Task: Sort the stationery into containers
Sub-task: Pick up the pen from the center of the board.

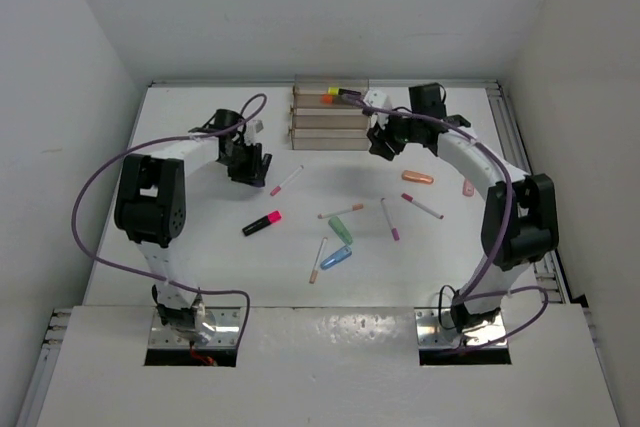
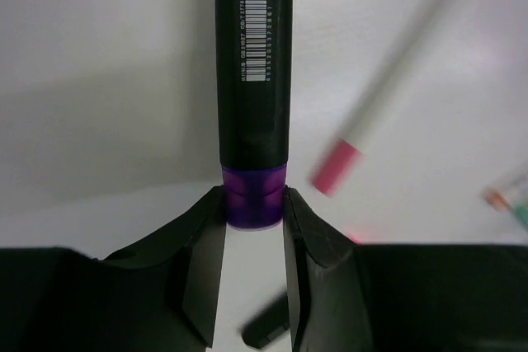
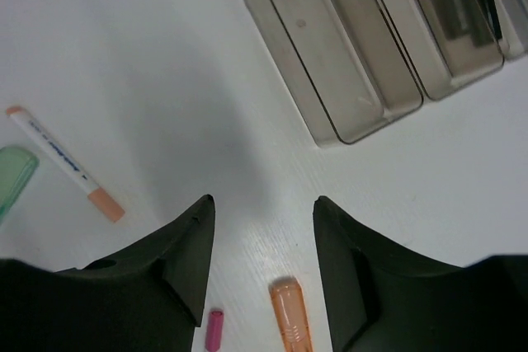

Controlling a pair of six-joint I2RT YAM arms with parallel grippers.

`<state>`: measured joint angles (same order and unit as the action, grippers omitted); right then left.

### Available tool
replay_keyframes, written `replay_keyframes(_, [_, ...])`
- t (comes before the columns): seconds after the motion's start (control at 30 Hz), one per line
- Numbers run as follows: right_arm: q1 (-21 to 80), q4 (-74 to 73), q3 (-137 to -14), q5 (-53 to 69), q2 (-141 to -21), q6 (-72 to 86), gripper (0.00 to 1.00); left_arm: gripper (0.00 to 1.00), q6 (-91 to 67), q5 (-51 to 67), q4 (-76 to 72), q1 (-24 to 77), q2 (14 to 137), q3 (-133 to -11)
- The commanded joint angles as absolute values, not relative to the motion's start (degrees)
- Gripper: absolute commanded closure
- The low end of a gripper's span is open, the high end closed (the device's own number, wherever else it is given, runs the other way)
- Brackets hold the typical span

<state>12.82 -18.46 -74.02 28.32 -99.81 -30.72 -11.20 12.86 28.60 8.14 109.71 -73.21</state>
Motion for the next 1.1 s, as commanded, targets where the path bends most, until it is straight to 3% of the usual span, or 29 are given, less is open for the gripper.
replay_keyframes(0.0, [14.4, -18.5, -73.1, 35.4, -95.0, -41.9, 0.48, 1.00, -2.8, 37.4, 27.0, 6.2, 101.4, -71.5])
replay_keyframes(0.17, [17.6, -14.0, -70.1, 42.7, -91.9, -48.7, 0.47, 1.00, -1.4, 56.3, 34.4, 7.2, 100.2, -72.3])
replay_keyframes(0.27, [21.3, -13.5, -66.6, 46.6, -88.6, -59.6, 0.61, 1.00, -0.8, 60.1, 37.7, 8.3, 99.8, -72.2])
replay_keyframes(0.5, [29.4, -15.6, -66.1, 48.6, -88.8, -76.8, 0.56, 1.00, 1.5, 62.2, 43.3, 11.1, 99.7, -73.4])
replay_keyframes(1.07, [37.1, -18.0, -69.2, 42.5, -95.4, -86.8, 0.52, 1.00, 0.6, 62.7, 43.2, 16.2, 99.3, -74.4])
